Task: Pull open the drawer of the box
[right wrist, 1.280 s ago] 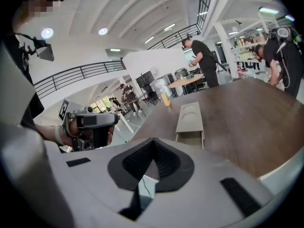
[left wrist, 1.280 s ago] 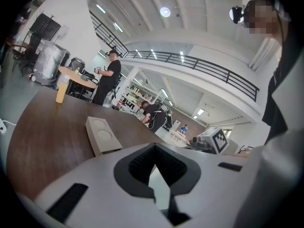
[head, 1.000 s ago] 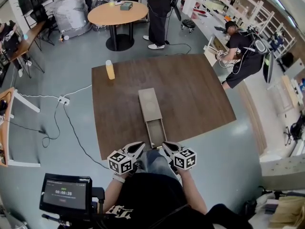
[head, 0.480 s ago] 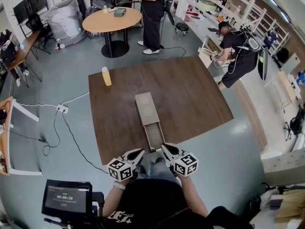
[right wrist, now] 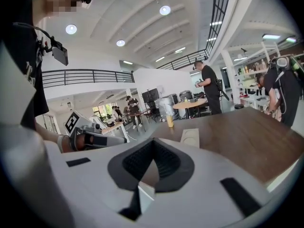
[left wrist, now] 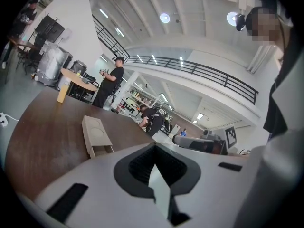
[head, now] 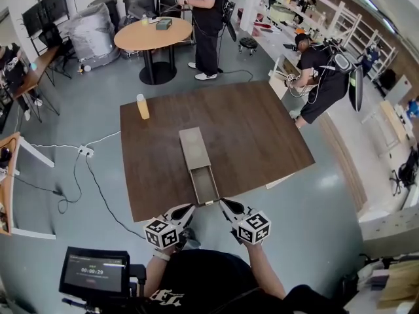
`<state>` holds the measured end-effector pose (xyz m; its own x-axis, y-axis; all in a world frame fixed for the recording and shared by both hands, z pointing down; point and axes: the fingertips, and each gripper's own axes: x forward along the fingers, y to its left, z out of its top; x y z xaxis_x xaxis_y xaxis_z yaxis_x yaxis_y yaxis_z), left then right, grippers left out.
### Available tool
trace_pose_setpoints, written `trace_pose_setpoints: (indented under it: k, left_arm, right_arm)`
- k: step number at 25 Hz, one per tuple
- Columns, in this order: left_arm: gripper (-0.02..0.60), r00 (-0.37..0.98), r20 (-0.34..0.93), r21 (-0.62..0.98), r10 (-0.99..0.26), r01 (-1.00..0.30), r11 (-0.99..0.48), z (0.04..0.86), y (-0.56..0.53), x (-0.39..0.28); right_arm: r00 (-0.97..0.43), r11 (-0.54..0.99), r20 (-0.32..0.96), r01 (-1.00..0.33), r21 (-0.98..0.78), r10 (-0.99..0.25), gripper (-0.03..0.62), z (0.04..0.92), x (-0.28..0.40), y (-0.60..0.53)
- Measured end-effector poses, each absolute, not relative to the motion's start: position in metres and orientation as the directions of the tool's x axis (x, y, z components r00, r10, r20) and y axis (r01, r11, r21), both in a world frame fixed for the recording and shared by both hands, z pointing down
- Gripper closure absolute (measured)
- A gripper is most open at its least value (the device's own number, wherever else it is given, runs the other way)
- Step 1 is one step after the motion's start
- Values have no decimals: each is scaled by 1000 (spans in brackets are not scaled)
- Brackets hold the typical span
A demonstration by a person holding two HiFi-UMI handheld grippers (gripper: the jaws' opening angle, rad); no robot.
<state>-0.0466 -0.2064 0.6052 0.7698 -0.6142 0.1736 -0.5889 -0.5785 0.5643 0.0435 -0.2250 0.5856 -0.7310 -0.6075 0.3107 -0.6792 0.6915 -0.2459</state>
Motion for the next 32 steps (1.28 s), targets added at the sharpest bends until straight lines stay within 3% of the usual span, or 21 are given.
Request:
trace_pose_setpoints:
  k: [7,22,32]
  left_arm:
    - [577,786,178,553,-593,-578,-600,593,-109,44]
    - [577,780,193,518,-595,-596,-613,591,41,130]
    - [577,767,207,515,-608,-613,-599,605,98,134]
  right_arm:
    - [-728,683,299,-684,-256,-617,608,575,129,-125]
    - [-719,645,250,-694,-321,-649,608,576,232,32]
    - [-731,659,252,-681,-318,-634,608,591,232,85]
